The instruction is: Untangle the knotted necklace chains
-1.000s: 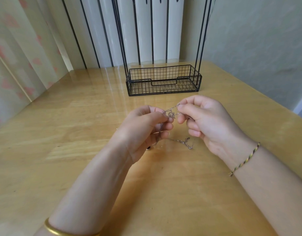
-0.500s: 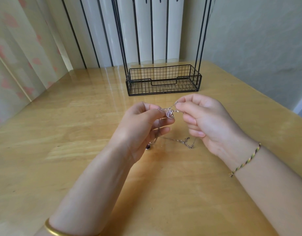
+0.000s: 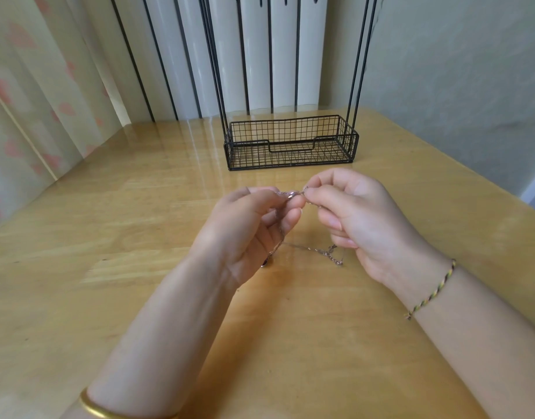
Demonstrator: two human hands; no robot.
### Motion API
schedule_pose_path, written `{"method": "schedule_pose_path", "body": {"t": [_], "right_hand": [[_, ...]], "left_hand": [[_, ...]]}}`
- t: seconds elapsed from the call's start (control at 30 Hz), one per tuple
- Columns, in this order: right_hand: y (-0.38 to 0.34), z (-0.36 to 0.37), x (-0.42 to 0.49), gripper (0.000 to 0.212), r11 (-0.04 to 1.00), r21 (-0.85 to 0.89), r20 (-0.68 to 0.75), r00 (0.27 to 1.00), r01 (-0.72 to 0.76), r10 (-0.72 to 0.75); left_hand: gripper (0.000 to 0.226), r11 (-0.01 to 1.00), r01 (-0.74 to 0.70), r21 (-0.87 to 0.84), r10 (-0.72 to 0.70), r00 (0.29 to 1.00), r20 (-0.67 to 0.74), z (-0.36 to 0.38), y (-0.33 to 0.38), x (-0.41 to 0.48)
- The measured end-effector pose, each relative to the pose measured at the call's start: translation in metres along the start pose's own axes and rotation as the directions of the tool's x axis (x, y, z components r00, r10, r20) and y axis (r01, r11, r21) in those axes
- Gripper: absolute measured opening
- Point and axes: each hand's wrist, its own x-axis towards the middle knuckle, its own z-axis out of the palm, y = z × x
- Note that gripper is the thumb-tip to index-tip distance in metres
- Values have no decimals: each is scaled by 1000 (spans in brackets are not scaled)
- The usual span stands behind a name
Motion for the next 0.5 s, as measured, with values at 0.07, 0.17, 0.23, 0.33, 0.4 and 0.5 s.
{"method": "schedule_pose_path", "body": {"t": [0.07, 0.17, 0.23, 0.33, 0.4, 0.5], "right_hand": [[0, 1, 0, 11, 1000, 7, 2, 1000, -10, 10], [0, 1, 0, 15, 999, 37, -10, 1000, -29, 29], [-1, 1, 0, 17, 996, 75, -11, 999, -38, 39], [-2, 1, 0, 15, 993, 110, -14, 999, -46, 48], [-2, 1, 0, 14, 992, 119, -10, 999, -48, 49], [-2, 1, -1, 15, 991, 132, 1, 999, -38, 38]], "left_hand": [[13, 997, 30, -71, -31, 999, -15, 0, 1, 0], [15, 989, 49, -139, -52, 998, -19, 1, 2, 0], [15, 991, 53, -121, -53, 999, -4, 2, 2, -1], [13, 996, 46, -80, -44, 999, 31, 2, 1, -2], [15, 999, 29, -31, -28, 999, 43, 0, 0, -2], [16, 997, -4, 75, 0, 999, 48, -1, -2, -2]]}}
